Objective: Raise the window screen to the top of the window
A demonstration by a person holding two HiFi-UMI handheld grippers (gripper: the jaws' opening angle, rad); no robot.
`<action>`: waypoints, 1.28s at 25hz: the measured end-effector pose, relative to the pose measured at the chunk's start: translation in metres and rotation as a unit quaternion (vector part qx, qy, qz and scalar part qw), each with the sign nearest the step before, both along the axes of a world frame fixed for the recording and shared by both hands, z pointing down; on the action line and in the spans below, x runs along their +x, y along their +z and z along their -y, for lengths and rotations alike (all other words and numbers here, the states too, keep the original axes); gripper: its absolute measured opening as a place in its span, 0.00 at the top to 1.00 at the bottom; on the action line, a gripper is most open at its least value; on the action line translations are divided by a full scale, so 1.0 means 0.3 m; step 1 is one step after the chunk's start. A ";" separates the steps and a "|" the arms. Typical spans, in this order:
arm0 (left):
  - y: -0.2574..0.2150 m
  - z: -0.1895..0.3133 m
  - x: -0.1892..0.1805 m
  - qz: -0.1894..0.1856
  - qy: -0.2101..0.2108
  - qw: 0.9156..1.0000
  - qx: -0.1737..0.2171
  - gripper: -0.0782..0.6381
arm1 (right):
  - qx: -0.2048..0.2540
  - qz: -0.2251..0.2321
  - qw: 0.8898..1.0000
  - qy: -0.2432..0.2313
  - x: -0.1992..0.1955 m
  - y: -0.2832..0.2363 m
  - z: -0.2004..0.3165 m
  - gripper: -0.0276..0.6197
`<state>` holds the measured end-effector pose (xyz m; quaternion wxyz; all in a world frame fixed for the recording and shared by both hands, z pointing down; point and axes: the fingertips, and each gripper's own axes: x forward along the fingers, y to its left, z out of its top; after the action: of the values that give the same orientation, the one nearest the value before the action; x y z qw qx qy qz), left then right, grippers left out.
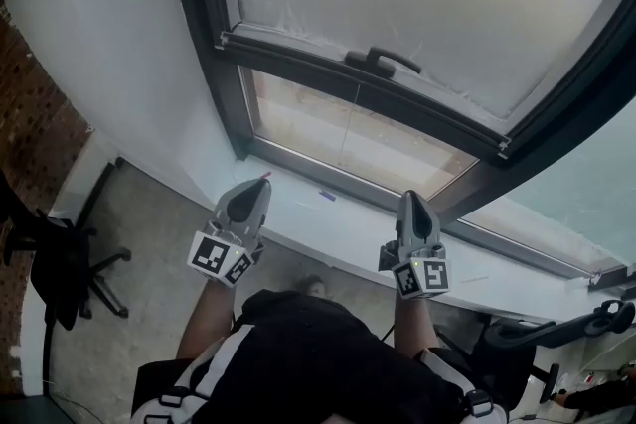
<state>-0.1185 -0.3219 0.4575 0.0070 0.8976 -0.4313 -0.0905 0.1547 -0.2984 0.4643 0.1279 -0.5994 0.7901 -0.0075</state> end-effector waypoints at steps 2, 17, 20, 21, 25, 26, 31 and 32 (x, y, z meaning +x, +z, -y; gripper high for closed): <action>0.011 0.042 0.037 -0.001 0.011 1.000 -0.004 0.89 | -0.008 0.003 1.000 0.014 0.041 0.006 0.023 0.95; 0.025 0.415 0.197 0.115 0.096 0.989 0.014 0.89 | -0.040 -0.054 0.998 0.017 0.015 -0.006 0.251 0.95; 0.038 0.494 0.246 0.168 0.117 0.978 0.035 0.88 | -0.065 -0.089 0.994 -0.011 -0.021 0.005 0.333 0.88; 0.045 0.519 0.264 0.193 0.121 0.973 0.038 0.82 | -0.076 -0.098 0.992 -0.021 -0.029 0.006 0.360 0.84; 0.071 0.604 0.337 0.304 0.125 0.943 0.059 0.73 | -0.100 -0.179 0.979 -0.019 -0.053 -0.006 0.447 0.79; 0.078 0.624 0.361 0.338 0.129 0.929 0.081 0.71 | -0.107 -0.205 0.973 -0.018 -0.061 -0.001 0.466 0.78; 0.081 0.701 0.442 0.534 0.091 0.814 0.207 0.71 | -0.131 -0.396 0.909 0.010 -0.064 0.042 0.547 0.69; 0.075 0.714 0.449 0.544 0.090 0.805 0.218 0.71 | -0.138 -0.447 0.884 0.025 -0.061 0.056 0.565 0.69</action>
<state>0.0162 -0.5361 0.4798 -0.4164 0.8126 -0.2504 0.3218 0.1363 -0.4678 0.4812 -0.3224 -0.5700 0.7396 0.1555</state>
